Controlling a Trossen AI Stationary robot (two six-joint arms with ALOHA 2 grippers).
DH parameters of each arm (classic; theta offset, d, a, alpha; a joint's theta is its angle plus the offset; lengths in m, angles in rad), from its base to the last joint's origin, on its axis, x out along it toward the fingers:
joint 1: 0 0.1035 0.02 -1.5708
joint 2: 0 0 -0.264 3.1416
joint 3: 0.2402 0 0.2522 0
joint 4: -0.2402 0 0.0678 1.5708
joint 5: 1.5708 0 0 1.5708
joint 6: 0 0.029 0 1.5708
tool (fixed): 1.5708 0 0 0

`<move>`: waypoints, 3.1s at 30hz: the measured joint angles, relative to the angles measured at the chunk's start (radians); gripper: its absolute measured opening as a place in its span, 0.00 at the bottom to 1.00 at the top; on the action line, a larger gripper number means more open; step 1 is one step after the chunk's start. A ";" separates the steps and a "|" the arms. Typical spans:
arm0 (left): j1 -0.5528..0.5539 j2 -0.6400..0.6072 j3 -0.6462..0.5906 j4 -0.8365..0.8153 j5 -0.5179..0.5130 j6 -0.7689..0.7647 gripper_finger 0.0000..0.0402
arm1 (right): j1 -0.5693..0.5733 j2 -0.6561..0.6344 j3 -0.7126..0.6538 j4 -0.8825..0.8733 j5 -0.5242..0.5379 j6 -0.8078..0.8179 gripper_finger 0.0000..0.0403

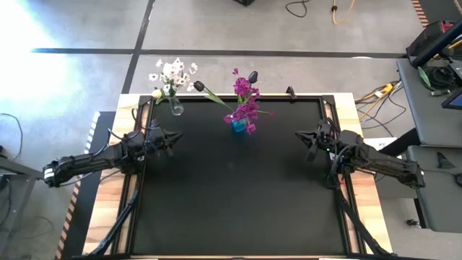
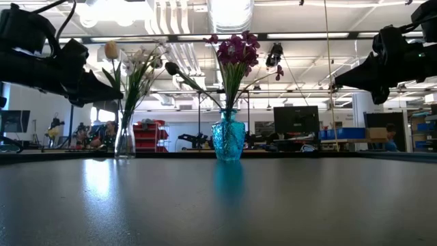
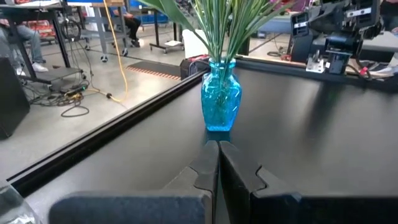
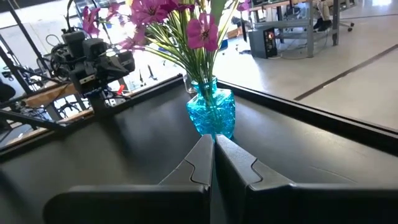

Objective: Sort flowers into vase by color
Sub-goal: Return to Home Position

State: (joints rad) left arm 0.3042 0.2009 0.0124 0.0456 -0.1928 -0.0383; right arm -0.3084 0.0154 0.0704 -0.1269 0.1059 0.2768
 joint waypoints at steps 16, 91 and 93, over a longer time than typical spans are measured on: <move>0.000 0.042 0.000 0.004 0.000 0.000 0.00 | 0.000 0.000 0.000 0.003 0.000 0.000 0.02; 0.000 0.056 0.000 0.006 0.000 0.000 0.00 | 0.000 0.000 0.001 0.003 0.000 0.000 0.02; 0.000 0.056 0.000 0.006 0.000 0.000 0.00 | 0.000 0.000 0.001 0.003 0.000 0.001 0.02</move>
State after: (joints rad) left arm 0.3046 0.2569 0.0124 0.0516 -0.1928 -0.0383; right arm -0.3083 0.0158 0.0711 -0.1234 0.1061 0.2774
